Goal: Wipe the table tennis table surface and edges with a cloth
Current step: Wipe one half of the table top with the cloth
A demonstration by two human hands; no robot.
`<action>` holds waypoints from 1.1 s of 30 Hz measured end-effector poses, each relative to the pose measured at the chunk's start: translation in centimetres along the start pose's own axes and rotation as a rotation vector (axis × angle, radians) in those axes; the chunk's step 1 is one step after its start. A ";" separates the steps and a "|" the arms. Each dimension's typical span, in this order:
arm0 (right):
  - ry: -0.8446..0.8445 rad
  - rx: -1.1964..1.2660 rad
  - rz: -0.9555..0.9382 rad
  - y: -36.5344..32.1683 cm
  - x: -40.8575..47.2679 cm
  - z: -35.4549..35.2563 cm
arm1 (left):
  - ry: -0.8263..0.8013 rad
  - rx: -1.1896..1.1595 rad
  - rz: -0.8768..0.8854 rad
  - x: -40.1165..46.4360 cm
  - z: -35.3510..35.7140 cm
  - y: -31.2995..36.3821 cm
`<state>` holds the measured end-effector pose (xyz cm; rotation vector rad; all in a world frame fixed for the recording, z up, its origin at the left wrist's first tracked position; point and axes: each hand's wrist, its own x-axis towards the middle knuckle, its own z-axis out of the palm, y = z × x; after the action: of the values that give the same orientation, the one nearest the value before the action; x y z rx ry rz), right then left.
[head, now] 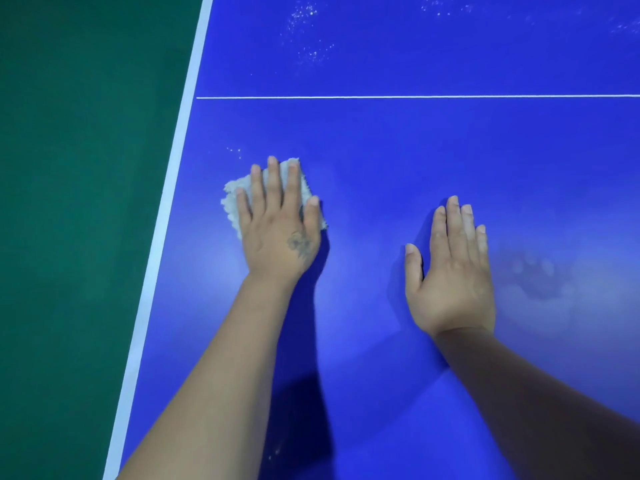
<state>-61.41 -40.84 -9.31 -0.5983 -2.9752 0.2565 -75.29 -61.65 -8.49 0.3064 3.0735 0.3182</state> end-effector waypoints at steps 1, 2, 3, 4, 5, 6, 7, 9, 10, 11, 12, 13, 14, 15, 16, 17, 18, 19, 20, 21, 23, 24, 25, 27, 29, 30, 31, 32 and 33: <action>-0.003 0.003 -0.001 0.0 0.0 0.0 | 0.000 -0.004 0.018 0.3 0.3 1.0; -0.004 0.007 -0.003 0.0 0.0 0.0 | 0.003 -0.006 0.049 0.1 0.5 2.0; -0.005 0.009 -0.005 0.1 0.1 0.0 | 0.010 -0.008 0.089 -0.4 0.7 2.9; -0.007 0.010 -0.007 0.1 0.1 0.0 | 0.015 -0.008 0.135 -1.3 0.8 3.8; -0.008 0.009 -0.009 0.1 0.1 -0.1 | 0.018 -0.011 0.178 -2.6 0.9 4.6; -0.007 0.007 -0.012 0.0 0.0 -0.1 | 0.015 -0.019 0.217 -4.0 0.9 5.2; -0.005 0.004 -0.012 0.0 0.0 -0.1 | 0.007 -0.030 0.250 -5.5 0.8 5.6; -0.002 -0.001 -0.008 0.0 -0.1 -0.1 | -0.023 -0.036 0.295 -8.6 0.6 5.9; 0.001 -0.003 -0.008 0.0 -0.1 -0.2 | -0.038 -0.029 0.306 -10.1 0.5 5.7; 0.008 -0.005 -0.010 0.1 -0.2 -0.2 | -0.051 -0.025 0.309 -11.5 0.3 5.2; 0.014 -0.008 -0.011 0.1 -0.3 -0.3 | -0.061 -0.029 0.307 -12.8 0.2 4.5; 0.021 -0.010 -0.015 0.1 -0.4 -0.3 | -0.067 -0.037 0.299 -14.0 0.0 3.6; 0.025 -0.004 -0.021 0.2 -0.4 -0.3 | -0.072 -0.042 0.285 -15.0 -0.2 2.6; 0.024 0.006 -0.027 0.2 -0.4 -0.3 | -0.072 -0.042 0.264 -15.9 -0.5 1.5; 0.019 0.017 -0.030 0.2 -0.4 -0.4 | -0.067 -0.039 0.241 -16.7 -0.7 0.6; 0.011 0.039 -0.029 0.2 -0.3 -0.5 | -0.065 -0.039 0.224 -17.2 -0.9 -0.3; 0.008 0.077 -0.020 0.1 -0.3 -0.7 | -0.068 -0.044 0.214 -17.6 -1.1 -0.9; 0.015 0.145 -0.003 0.2 -0.4 -0.8 | -0.073 -0.050 0.210 -17.7 -1.2 -1.4; 0.033 0.248 0.020 0.1 -0.5 -0.9 | -0.075 -0.051 0.211 -17.4 -1.2 -1.7; 0.050 0.369 0.045 0.2 -0.6 -1.1 | -0.077 -0.050 0.213 -17.0 -1.2 -1.9; 0.058 0.554 0.062 0.3 -1.4 -1.7 | -0.083 -0.052 0.201 -15.2 -1.2 -2.2; 0.052 0.617 0.072 0.2 -1.9 -2.2 | -0.082 -0.054 0.180 -14.1 -1.1 -2.2; 0.044 0.674 0.101 -0.1 -2.4 -2.7 | -0.077 -0.055 0.148 -12.8 -1.0 -1.9; 0.017 0.791 0.197 -0.9 -3.4 -3.9 | -0.071 -0.044 0.065 -10.7 -0.6 -0.7; -0.022 0.896 0.269 -2.2 -4.3 -5.2 | -0.073 -0.028 0.013 -10.0 -0.3 1.2; -0.025 0.890 0.262 -2.6 -4.6 -5.5 | -0.077 -0.032 0.022 -10.2 0.0 2.1; -0.017 0.863 0.238 -3.0 -4.9 -5.8 | -0.080 -0.039 0.055 -10.9 0.1 2.9; -0.008 0.835 0.220 -3.2 -5.2 -6.1 | -0.079 -0.041 0.099 -12.0 0.0 3.4; -0.002 0.808 0.211 -3.2 -5.5 -6.3 | -0.077 -0.040 0.145 -13.3 -0.1 3.6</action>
<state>-56.81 -44.99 -2.88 -0.7645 -2.4634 1.3655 -61.54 -60.86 -7.46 0.5280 2.9715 0.3628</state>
